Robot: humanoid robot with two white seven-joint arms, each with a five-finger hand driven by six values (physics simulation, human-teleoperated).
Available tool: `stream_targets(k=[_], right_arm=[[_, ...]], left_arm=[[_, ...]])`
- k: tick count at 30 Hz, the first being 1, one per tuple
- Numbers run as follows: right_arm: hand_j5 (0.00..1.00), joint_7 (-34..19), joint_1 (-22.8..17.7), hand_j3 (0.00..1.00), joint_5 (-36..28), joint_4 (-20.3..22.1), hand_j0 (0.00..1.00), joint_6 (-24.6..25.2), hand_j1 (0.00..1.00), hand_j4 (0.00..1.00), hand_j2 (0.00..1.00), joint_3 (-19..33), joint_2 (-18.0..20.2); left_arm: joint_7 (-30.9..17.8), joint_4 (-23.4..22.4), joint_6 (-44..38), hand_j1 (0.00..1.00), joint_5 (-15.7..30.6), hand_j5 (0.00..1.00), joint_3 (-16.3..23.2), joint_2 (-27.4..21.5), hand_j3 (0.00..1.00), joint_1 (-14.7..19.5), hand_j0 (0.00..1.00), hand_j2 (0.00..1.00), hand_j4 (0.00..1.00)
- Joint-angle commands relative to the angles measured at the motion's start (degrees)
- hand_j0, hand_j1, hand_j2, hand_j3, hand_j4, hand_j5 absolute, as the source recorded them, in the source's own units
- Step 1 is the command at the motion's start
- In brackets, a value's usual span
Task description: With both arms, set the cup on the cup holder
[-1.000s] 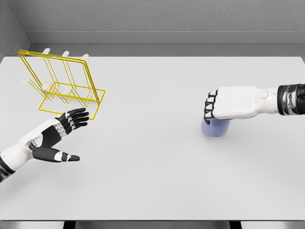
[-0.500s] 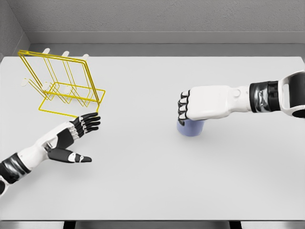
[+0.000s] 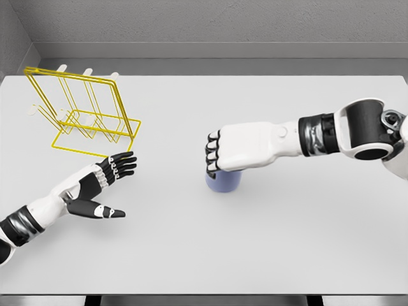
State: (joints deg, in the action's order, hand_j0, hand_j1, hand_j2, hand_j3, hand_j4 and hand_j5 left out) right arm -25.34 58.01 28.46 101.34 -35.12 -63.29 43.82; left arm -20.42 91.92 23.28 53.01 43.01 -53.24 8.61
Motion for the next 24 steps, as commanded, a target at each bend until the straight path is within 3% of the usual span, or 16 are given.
stream_targets(k=[1, 10, 24], right_arm=[[0.56, -0.06, -0.09, 0.56, 0.19, 0.00, 0.56, 0.12, 0.56, 0.56, 0.56, -0.26, -1.28], [0.56, -1.03, -0.44, 0.56, 4.77, -0.09, 0.56, 0.12, 0.56, 0.56, 0.56, -1.75, -6.55], [0.56, -1.38, -0.35, 0.56, 7.23, -1.14, 0.56, 0.12, 0.56, 0.56, 0.56, -4.21, -9.98]], left_arm=[[0.03, 0.01, 0.02, 1.00, 0.26, 1.00, -0.03, -0.02, 1.00, 0.00, 1.00, 1.00, 1.00], [0.03, -0.16, -0.07, 1.00, -0.27, 1.00, -0.03, 0.95, 1.00, 0.09, 1.00, 1.00, 1.00], [-0.06, -0.87, -0.07, 1.00, -0.62, 1.00, -0.03, 1.56, 1.00, 0.09, 1.00, 1.00, 1.00]])
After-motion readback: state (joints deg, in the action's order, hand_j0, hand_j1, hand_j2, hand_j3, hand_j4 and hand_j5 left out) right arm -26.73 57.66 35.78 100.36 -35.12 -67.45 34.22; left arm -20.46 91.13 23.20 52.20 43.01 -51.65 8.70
